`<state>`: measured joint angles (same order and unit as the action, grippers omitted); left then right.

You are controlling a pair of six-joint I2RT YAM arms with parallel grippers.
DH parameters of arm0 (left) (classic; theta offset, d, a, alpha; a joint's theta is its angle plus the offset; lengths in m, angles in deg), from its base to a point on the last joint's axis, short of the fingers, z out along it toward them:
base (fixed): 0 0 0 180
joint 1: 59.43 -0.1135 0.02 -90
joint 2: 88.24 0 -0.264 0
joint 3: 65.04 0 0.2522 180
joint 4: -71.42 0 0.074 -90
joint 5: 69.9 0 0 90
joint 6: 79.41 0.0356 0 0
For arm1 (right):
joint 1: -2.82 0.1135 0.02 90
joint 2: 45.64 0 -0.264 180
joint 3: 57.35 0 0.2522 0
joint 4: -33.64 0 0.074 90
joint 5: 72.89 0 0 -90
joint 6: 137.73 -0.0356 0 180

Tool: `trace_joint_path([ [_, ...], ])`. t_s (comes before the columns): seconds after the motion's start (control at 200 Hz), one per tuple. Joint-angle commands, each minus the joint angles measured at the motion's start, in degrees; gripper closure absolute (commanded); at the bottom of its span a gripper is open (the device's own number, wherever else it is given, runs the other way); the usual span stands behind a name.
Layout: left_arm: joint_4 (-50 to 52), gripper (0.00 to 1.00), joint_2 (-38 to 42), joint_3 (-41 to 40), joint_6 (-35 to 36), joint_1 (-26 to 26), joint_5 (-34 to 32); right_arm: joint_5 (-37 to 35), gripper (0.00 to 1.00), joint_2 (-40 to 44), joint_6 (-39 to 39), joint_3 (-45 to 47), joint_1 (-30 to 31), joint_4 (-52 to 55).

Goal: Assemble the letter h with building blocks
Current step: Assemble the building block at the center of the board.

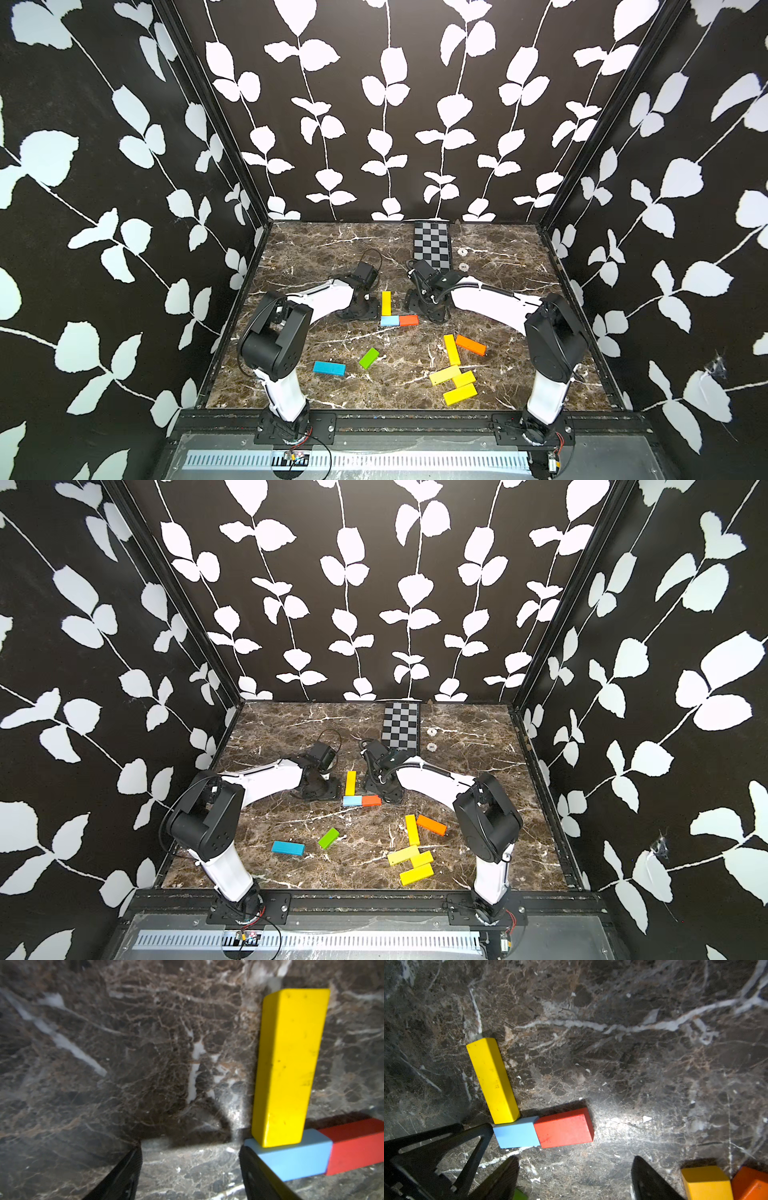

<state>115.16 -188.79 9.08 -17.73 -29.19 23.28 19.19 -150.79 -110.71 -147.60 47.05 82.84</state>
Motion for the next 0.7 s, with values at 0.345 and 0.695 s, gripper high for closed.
trace_joint_path([
  [0.345, 0.08, 0.24, -3.50, -1.30, -0.21, 0.95, 4.41, -1.74, 0.17, 2.57, -0.26, 0.64, 0.01, 2.07],
  [0.695, -0.64, 0.23, -3.66, -1.34, -0.34, 0.96, 4.50, -2.49, 0.17, 3.49, 0.05, 0.92, 0.00, 2.93],
])
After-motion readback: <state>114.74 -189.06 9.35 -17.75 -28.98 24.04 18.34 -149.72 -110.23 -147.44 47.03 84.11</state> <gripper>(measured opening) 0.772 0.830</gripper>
